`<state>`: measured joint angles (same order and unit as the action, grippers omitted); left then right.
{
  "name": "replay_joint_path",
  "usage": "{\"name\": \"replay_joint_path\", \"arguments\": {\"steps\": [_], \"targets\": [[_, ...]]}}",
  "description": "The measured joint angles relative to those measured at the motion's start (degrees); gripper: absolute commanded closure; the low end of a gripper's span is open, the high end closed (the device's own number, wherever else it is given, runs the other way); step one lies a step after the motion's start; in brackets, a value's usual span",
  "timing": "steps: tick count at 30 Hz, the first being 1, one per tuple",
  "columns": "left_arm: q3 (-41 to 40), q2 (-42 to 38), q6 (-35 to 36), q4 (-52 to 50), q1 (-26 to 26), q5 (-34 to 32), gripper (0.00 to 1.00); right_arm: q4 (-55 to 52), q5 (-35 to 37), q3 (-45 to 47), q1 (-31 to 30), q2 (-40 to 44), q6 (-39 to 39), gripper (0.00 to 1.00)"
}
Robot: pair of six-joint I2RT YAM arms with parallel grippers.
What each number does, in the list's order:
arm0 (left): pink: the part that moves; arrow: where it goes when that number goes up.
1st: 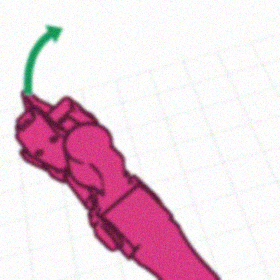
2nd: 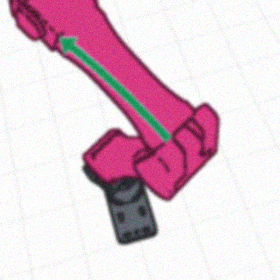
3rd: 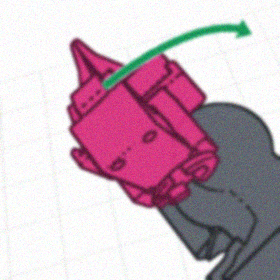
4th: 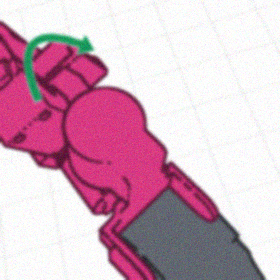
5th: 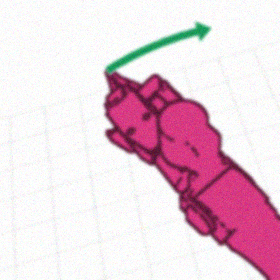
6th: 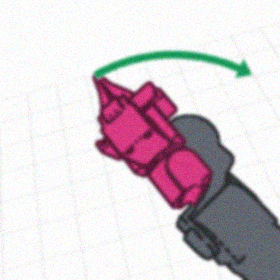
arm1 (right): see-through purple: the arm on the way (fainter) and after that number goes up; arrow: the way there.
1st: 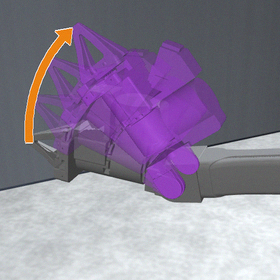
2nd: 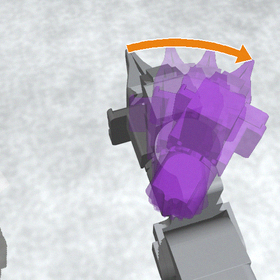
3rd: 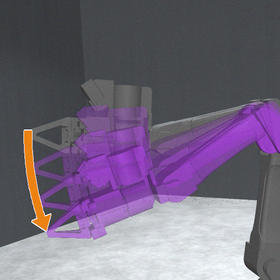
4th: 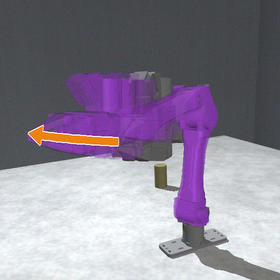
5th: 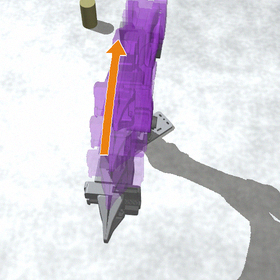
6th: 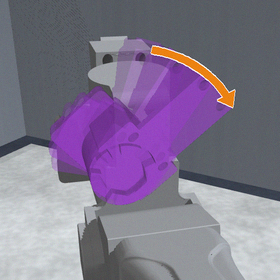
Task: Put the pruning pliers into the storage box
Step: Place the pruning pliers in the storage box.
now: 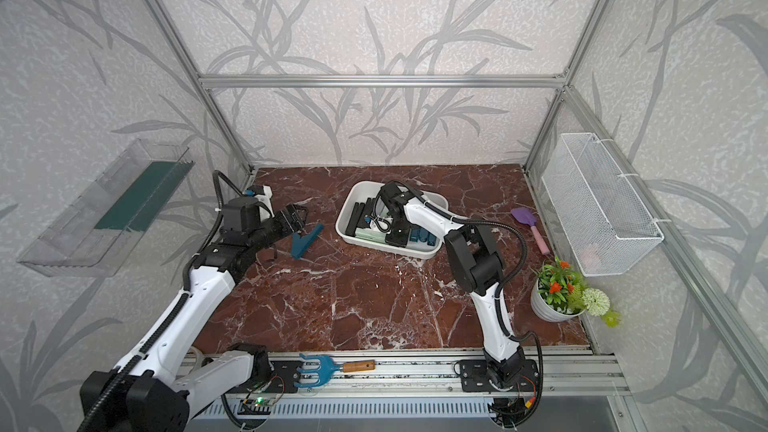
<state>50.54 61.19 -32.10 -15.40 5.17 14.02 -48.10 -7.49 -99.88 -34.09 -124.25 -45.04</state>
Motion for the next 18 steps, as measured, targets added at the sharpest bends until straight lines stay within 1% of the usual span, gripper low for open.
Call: {"name": "replay_joint_path", "arguments": {"steps": [9, 18], "targets": [[0.0, 0.09, 0.0, 0.48, 0.0, 0.48, 0.16, 0.33, 0.35, 2.32, -0.02, 0.2, -1.99, 0.94], [0.0, 0.55, -0.02, 0.83, 0.0, 0.87, 0.16, 1.66, 1.01, 0.98, -1.2, -0.61, -1.05, 0.92]]}}
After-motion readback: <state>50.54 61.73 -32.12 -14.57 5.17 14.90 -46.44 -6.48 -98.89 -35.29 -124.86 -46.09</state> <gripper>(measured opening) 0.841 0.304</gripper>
